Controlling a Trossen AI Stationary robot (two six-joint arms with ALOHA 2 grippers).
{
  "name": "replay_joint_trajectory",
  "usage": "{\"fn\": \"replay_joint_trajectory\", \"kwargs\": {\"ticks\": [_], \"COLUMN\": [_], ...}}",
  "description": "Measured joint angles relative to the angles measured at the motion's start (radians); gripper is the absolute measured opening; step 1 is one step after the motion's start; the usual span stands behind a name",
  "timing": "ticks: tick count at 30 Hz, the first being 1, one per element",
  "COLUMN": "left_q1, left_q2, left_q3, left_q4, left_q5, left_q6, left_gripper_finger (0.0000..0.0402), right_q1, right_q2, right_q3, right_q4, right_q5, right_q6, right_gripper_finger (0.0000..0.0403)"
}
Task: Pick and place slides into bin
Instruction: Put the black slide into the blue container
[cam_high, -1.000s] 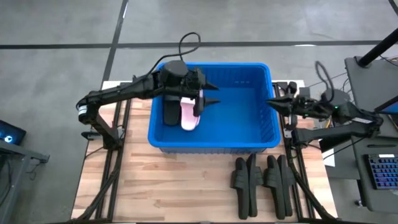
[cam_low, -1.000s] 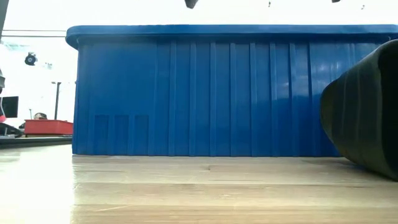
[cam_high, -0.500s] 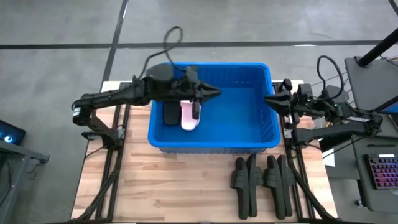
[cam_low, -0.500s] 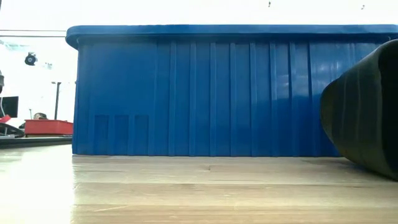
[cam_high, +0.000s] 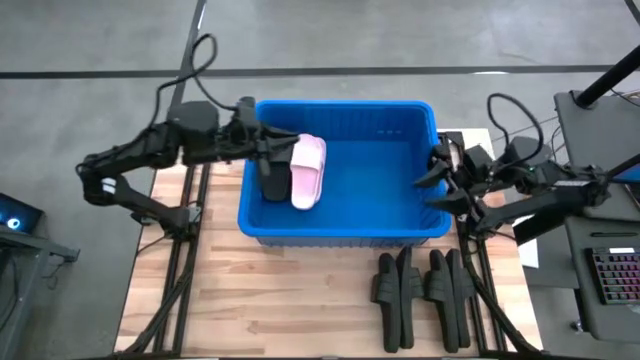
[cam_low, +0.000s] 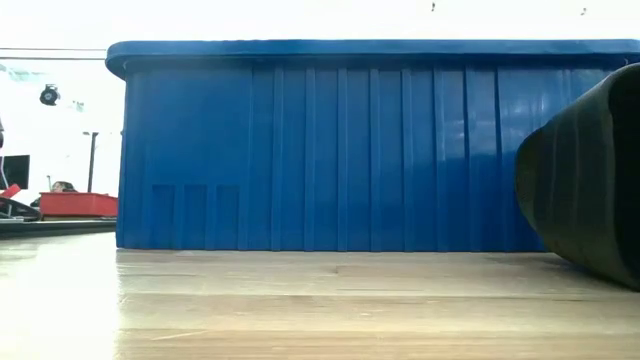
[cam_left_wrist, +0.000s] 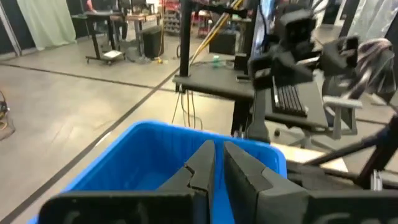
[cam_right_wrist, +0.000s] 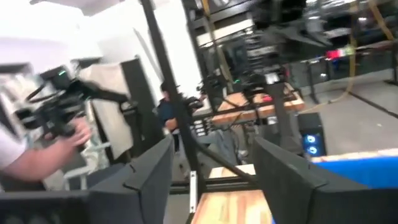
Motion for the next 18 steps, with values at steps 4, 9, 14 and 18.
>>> {"fn": "replay_joint_trajectory", "kwargs": {"ticks": [4,9,14,18], "left_q1": [-0.004,-0.006,-0.006,-0.006], "left_q2": [-0.067,-0.14,-0.177,-0.207], "left_q3": [-0.03,-0.06,-0.064,-0.104], "left_q4": [-0.075,-0.037,-0.051,-0.054], "left_q5": [0.001,0.0,0.0,0.0], "left_q6": [-0.011,-0.032,0.016,0.027], "left_gripper_finger": [0.0017,0.0017,0.0017,0.0017], "right_q1": [0.084,0.228,0.296,0.311], "right_q2": [0.118,0.302,0.482,0.611], "right_q3": [0.118,0.318,0.507,0.627], "right_q4": [-0.041,-0.236,-0.471,-0.658], "right_q5": [0.084,0.389,0.502,0.481], "right_q6": [-0.04,-0.166,-0.176,-0.047], "right_gripper_finger": [0.0219,0.0213,0.0204,0.0203]}}
